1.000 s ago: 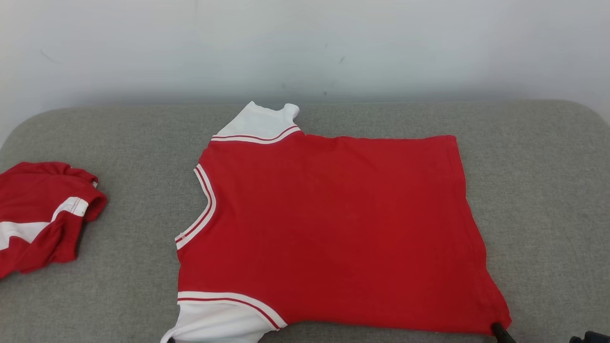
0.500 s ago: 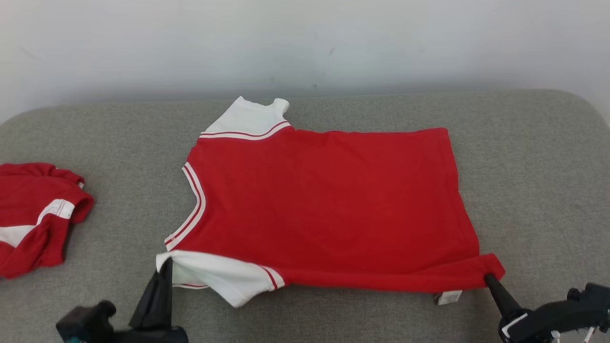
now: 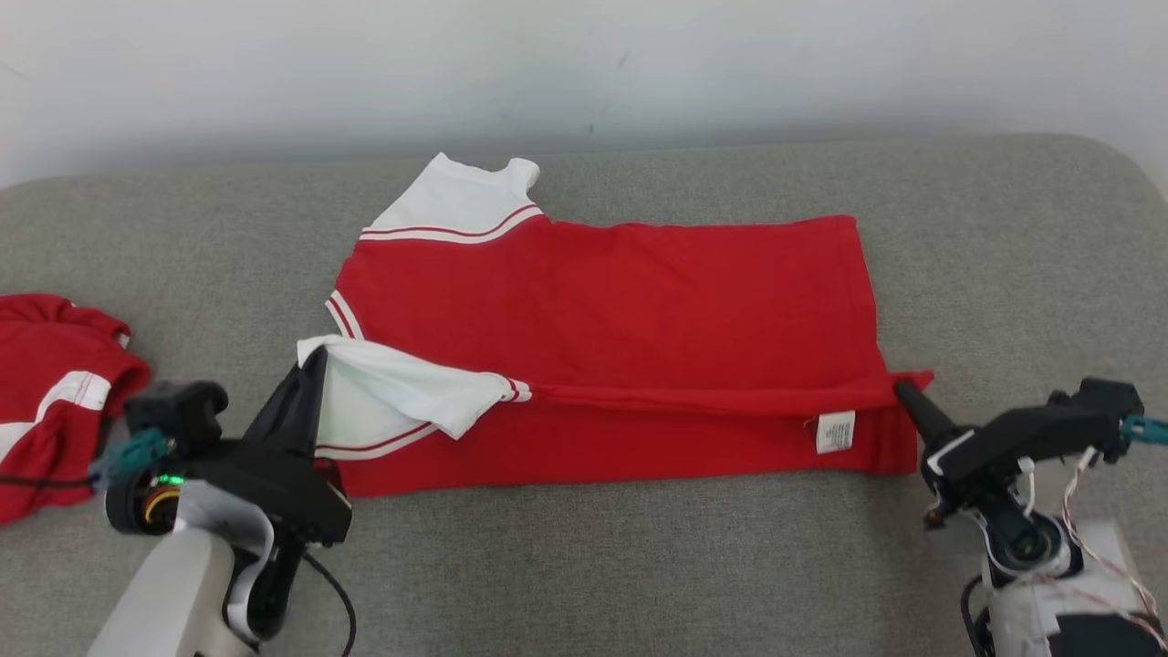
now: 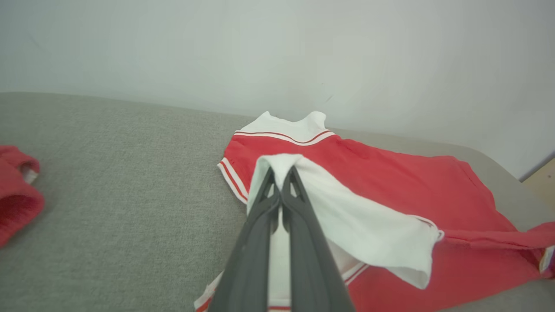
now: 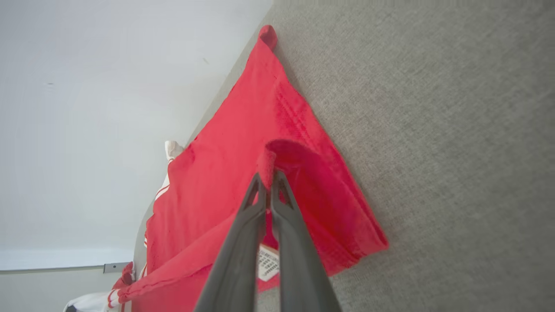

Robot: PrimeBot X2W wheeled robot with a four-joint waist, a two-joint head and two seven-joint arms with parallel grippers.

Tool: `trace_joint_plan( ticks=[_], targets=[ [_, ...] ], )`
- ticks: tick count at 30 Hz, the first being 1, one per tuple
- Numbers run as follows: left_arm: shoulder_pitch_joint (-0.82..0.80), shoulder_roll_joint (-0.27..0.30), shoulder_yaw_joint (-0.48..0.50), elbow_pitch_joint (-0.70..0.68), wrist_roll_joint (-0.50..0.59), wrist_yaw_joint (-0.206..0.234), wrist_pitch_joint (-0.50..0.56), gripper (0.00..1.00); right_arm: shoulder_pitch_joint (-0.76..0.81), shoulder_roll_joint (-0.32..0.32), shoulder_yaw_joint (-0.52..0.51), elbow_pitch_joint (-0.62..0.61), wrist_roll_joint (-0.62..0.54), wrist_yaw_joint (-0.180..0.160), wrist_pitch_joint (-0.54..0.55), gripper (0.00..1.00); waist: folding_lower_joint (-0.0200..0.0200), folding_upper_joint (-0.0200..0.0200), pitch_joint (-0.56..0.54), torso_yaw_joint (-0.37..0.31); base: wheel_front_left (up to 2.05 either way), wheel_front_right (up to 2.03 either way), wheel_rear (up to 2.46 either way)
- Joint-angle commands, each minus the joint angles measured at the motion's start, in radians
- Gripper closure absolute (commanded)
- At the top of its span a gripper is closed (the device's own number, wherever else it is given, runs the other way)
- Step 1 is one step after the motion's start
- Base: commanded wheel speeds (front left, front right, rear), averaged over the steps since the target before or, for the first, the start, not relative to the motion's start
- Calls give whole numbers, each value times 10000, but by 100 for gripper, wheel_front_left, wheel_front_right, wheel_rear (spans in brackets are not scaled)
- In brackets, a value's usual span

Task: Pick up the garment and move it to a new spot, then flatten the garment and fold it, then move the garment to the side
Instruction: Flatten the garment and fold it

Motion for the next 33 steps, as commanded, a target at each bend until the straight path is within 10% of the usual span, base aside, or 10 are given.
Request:
trace_joint_plan(
  ticks=[1, 6, 8, 9, 10, 33],
  targets=[
    [-195, 50, -56, 179, -8, -30, -53, 100, -248, -1, -45, 188, -134, 16, -102, 100, -2, -1, 34, -15, 0, 0, 0],
    [-984, -35, -496, 1485, -176, -58, -172, 100, -1298, -3, -26, 1569, -662, 16, -544, 100, -2, -1, 22, 10, 0, 0, 0],
    [-1221, -80, -697, 1894, -265, -63, -341, 100, -1549, 0, 116, 1859, -904, 16, -806, 51, -2, -1, -16, 41, 0, 0, 0],
    [-1302, -107, -785, 2067, -307, -65, -445, 38, -1609, -10, 130, 2011, -956, 16, -917, 0, -2, -1, -41, 58, 0, 0, 0],
    [-1374, -127, -912, 2244, -356, -65, -538, 2, -1670, -3, 191, 2129, -1032, 16, -1007, 0, -2, -1, -67, 70, 0, 0, 0],
    [256, -238, -971, 1959, 400, 235, -1694, 0, 487, -1382, 3112, 704, -3583, 16, -3565, 0, -2, -1, -247, 315, 0, 0, 0]
  ],
)
